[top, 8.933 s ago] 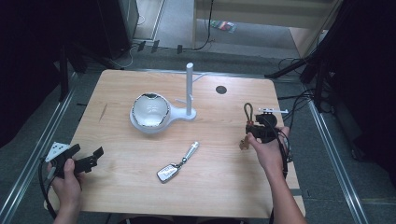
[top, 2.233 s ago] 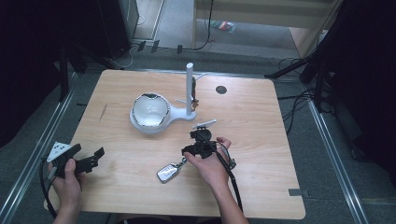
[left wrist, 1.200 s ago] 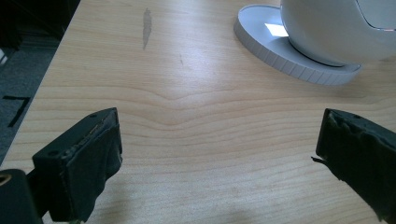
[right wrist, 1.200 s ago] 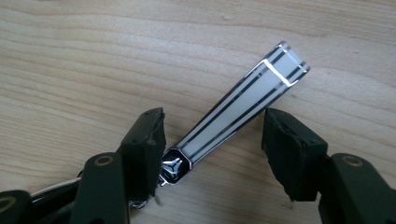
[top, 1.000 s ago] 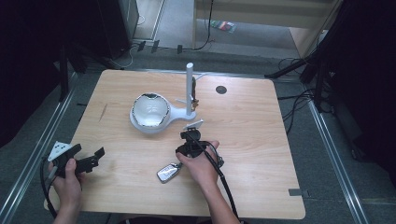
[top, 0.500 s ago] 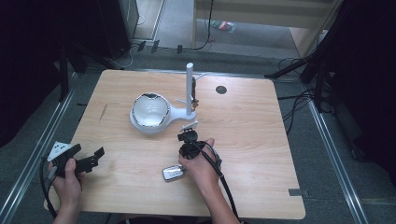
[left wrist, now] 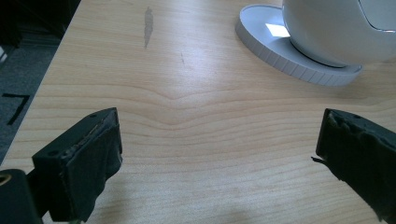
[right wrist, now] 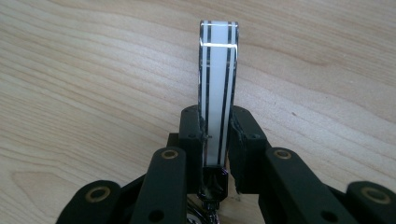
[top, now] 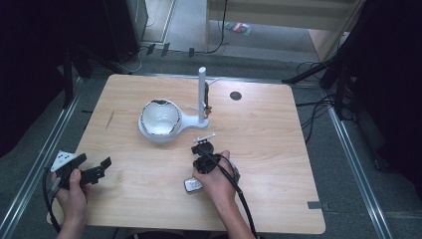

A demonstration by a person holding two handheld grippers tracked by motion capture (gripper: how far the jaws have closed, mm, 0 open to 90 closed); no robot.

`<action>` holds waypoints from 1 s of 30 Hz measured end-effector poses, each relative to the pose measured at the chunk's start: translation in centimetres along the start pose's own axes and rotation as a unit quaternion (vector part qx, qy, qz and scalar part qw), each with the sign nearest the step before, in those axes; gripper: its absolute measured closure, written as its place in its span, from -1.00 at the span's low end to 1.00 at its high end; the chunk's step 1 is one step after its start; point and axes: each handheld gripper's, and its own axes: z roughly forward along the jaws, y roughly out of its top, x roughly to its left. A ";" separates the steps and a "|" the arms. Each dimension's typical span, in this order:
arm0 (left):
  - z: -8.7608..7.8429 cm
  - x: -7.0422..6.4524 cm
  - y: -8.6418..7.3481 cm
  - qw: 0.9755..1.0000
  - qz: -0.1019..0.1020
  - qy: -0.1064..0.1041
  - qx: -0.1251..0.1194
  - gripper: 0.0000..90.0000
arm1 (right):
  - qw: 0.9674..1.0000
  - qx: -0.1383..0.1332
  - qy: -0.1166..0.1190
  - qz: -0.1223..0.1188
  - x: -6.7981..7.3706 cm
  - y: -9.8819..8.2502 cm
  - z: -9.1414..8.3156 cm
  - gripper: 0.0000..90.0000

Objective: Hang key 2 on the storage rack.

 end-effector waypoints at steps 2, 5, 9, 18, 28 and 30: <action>0.0 0.0 0.0 1.000 0.000 0.000 0.000 -0.98 | 1.000 -0.010 0.001 -0.002 0.0 -0.1 -0.1 0.72; 0.0 0.0 0.0 1.000 0.000 0.000 0.000 -0.98 | 0.999 -0.047 0.011 -0.004 -0.2 -0.3 -1.0 0.72; 0.0 0.0 0.0 1.000 0.000 0.000 0.000 -0.98 | 0.997 -0.077 0.019 -0.008 -0.3 -0.4 -1.9 0.72; 0.0 0.0 0.0 1.000 0.001 -0.002 0.000 -0.98 | 0.984 -0.172 0.042 -0.018 -0.1 -0.5 -4.4 0.72; 0.0 0.0 0.0 1.000 0.000 -0.003 0.000 -0.98 | 0.963 -0.261 0.059 -0.024 -0.9 -0.4 -6.4 0.72; 0.0 0.0 0.0 1.000 0.000 -0.004 0.000 -0.98 | 0.960 -0.272 0.059 -0.026 -1.0 -0.4 -6.6 0.72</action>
